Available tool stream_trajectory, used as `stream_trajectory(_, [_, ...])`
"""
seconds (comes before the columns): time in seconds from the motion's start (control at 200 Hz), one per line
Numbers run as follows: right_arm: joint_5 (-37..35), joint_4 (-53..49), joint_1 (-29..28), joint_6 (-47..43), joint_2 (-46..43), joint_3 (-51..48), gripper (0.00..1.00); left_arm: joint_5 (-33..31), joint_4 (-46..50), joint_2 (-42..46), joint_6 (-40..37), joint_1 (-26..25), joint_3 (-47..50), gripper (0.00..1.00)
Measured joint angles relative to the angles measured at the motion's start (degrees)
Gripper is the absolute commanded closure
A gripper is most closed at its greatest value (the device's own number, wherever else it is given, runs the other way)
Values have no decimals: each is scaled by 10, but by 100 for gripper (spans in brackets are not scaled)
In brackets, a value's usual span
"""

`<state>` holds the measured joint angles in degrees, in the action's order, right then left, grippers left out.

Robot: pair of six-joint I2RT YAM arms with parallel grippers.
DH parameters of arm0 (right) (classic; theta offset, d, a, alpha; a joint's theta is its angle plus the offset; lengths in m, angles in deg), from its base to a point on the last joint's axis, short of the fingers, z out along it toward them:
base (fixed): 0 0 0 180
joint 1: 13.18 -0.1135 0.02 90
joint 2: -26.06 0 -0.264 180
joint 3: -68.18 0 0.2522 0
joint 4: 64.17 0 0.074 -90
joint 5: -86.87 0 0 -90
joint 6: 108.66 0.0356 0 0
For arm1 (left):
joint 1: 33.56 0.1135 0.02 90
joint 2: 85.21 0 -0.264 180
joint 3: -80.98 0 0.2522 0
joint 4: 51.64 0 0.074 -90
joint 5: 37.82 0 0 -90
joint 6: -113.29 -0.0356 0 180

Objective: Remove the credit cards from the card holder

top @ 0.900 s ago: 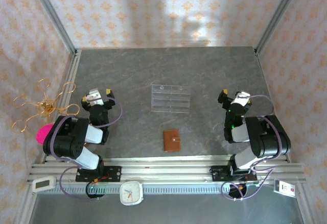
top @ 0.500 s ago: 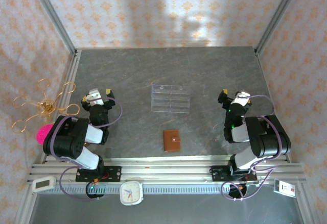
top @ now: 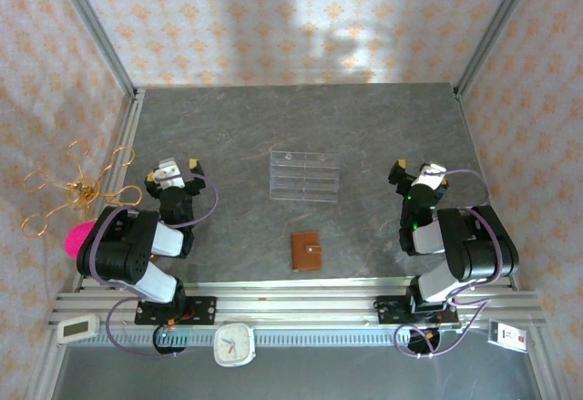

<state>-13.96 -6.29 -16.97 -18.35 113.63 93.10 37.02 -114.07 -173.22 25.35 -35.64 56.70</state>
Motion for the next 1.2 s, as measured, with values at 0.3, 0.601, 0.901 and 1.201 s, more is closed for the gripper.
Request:
stream_trajectory(0.3, [0,0,0,0,0,0,0,2,0,0,0,0,0,1])
stream_trajectory(0.601, [0,0,0,0,0,0,0,2,0,0,0,0,0,1])
stream_trajectory(0.901, [-10,-96,0,5,-42,51,0,-3,86,57,-6,-13,-46,1])
stream_trajectory(1.201, [-57,-261,-16,65,-107,126,0,-20,169,140,-10,-45,-65,1])
